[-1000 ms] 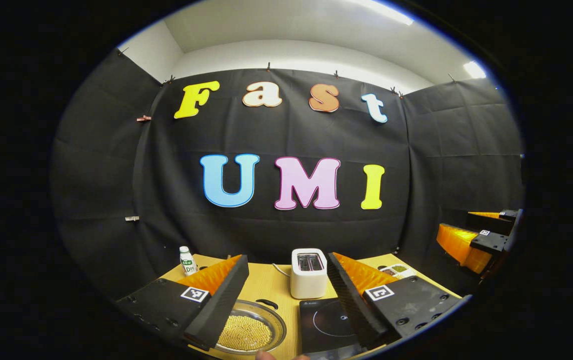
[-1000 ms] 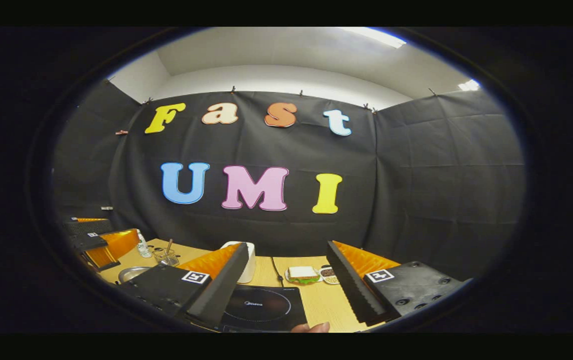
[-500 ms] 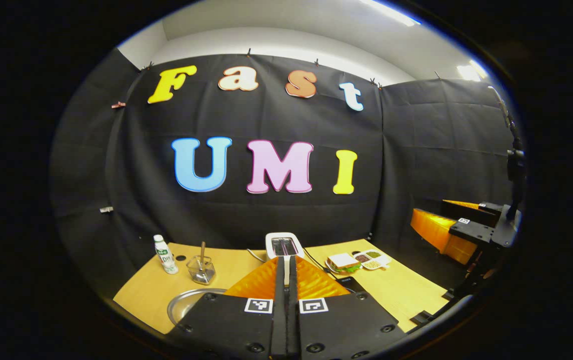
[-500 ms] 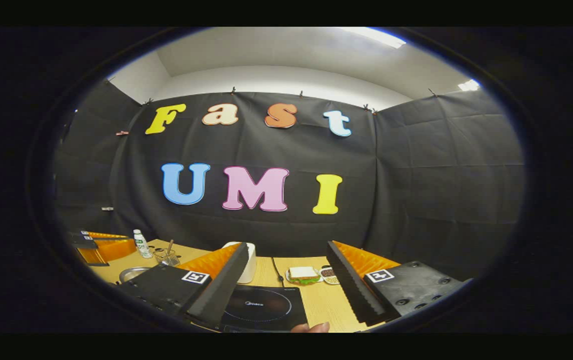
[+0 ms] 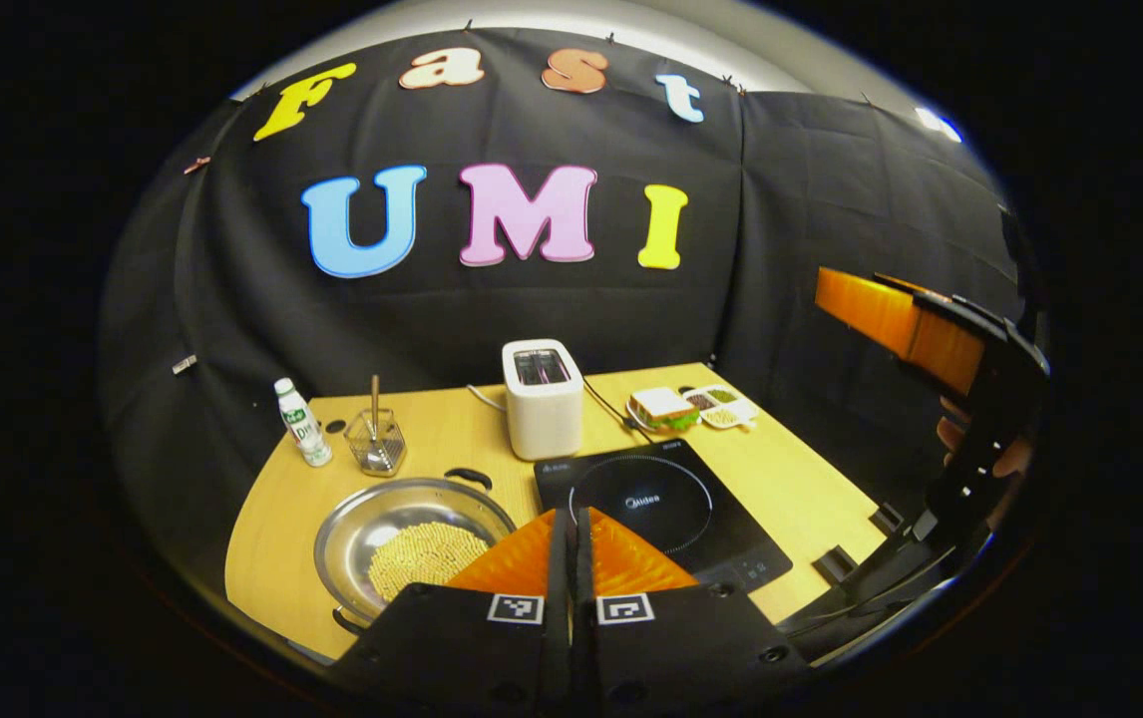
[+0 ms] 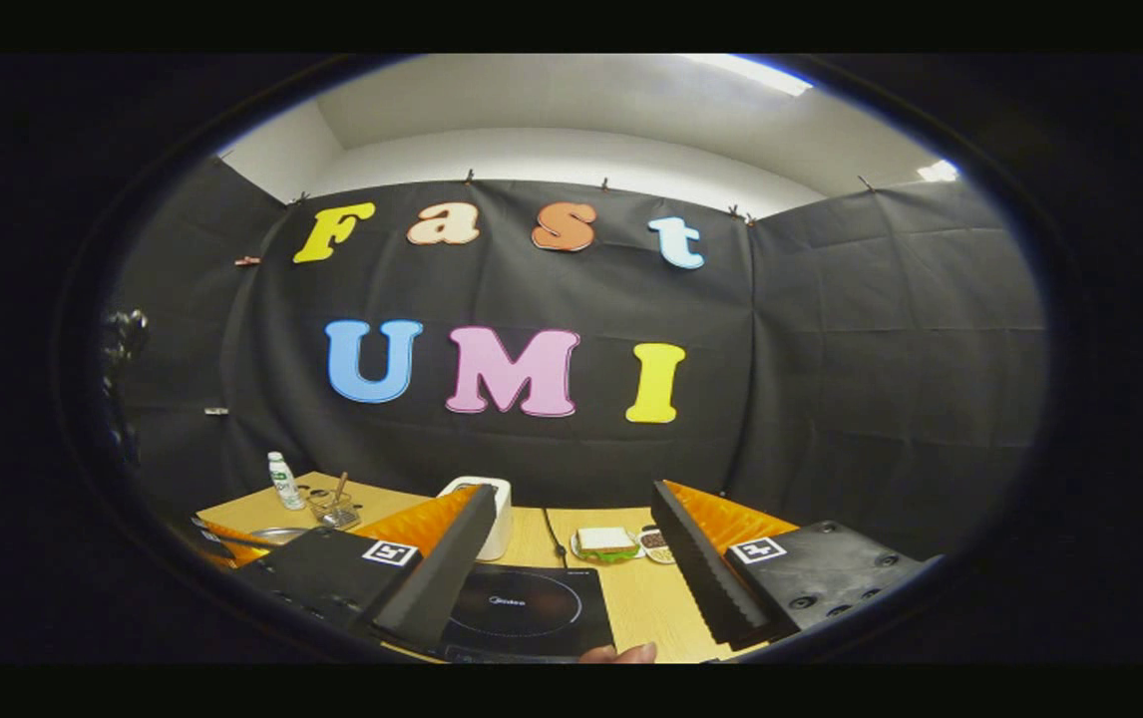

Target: First push the handle of the pot to place it horizontally, then grasp the pot with both hands and set it on the induction cooktop.

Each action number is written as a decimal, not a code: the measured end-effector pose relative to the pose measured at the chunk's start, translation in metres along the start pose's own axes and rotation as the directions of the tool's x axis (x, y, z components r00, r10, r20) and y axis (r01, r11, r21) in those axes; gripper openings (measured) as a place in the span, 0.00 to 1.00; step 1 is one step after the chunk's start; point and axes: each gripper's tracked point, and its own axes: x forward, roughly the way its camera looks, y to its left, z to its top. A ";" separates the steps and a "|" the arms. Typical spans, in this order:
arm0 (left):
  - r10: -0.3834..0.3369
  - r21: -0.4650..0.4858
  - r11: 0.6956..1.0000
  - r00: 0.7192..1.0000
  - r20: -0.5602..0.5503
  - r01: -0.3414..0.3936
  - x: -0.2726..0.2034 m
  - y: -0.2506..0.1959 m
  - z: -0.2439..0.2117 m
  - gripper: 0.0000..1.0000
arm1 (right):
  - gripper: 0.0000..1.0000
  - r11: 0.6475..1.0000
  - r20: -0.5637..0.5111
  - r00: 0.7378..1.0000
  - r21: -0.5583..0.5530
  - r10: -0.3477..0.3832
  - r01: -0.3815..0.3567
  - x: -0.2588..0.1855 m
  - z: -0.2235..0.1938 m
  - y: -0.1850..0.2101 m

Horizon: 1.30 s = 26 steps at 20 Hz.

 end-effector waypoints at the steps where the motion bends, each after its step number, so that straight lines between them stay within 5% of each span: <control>1: -0.014 -0.008 1.000 0.999 -0.035 0.014 0.000 0.000 -0.013 0.05 | 0.97 1.000 -0.006 1.000 0.001 0.003 -0.003 0.000 -0.002 0.002; 7: -0.086 -0.057 0.996 0.955 -0.283 0.072 -0.003 0.013 -0.088 0.05 | 0.97 1.000 -0.031 0.999 -0.007 0.012 -0.012 -0.001 -0.011 0.006; 15: -0.114 -0.168 0.985 0.847 -0.519 0.030 -0.012 0.058 -0.160 0.06 | 0.97 1.000 -0.051 0.999 -0.010 0.003 -0.004 -0.001 -0.017 0.004; 26: -0.075 -0.143 0.989 0.747 -0.660 -0.027 -0.003 0.136 -0.201 0.05 | 0.97 1.000 -0.070 0.997 -0.009 -0.014 0.013 -0.003 -0.023 -0.005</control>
